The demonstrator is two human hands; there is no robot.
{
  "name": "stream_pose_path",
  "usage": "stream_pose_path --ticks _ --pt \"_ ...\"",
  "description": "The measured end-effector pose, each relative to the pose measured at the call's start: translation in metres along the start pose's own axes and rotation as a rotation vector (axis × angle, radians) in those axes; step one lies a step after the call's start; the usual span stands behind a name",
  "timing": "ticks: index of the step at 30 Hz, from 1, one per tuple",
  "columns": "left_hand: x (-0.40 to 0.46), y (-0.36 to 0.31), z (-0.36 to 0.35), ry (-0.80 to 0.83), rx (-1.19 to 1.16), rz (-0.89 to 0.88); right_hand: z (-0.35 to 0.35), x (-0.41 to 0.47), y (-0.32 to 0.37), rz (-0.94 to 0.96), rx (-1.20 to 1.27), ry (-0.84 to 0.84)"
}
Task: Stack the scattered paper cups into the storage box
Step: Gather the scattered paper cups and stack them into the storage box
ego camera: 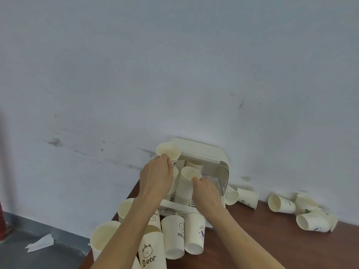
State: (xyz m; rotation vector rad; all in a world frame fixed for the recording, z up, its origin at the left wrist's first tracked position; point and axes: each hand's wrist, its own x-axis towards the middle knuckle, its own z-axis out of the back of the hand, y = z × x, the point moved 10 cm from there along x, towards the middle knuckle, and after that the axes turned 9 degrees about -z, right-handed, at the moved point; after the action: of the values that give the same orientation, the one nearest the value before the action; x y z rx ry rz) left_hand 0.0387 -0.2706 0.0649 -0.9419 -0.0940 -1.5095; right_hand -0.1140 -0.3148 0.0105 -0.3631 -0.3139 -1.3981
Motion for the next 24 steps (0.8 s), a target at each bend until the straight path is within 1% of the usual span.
stream_pose_path --ticks 1,3,5,11,17,19,24 --pt "0.003 0.001 -0.004 -0.004 -0.006 -0.004 -0.004 -0.002 -0.001 -0.005 0.023 0.031" --pt "0.008 0.001 -0.012 -0.004 -0.011 -0.016 -0.005 -0.005 0.003 0.025 0.033 0.018" --pt "0.009 0.003 -0.022 0.015 -0.006 -0.025 -0.007 -0.007 0.003 0.009 0.028 0.039" --pt "0.005 0.021 -0.058 0.133 0.067 -0.019 -0.007 -0.011 0.003 0.004 0.044 0.024" --pt "0.008 0.029 -0.077 0.251 0.145 0.027 -0.013 -0.011 0.004 -0.006 0.031 0.053" --pt "0.008 0.029 -0.083 0.298 0.15 0.044 -0.015 -0.012 0.004 -0.01 0.015 0.052" --pt "0.004 0.026 -0.089 0.35 0.148 0.052 -0.017 -0.014 0.002 -0.014 0.029 0.063"
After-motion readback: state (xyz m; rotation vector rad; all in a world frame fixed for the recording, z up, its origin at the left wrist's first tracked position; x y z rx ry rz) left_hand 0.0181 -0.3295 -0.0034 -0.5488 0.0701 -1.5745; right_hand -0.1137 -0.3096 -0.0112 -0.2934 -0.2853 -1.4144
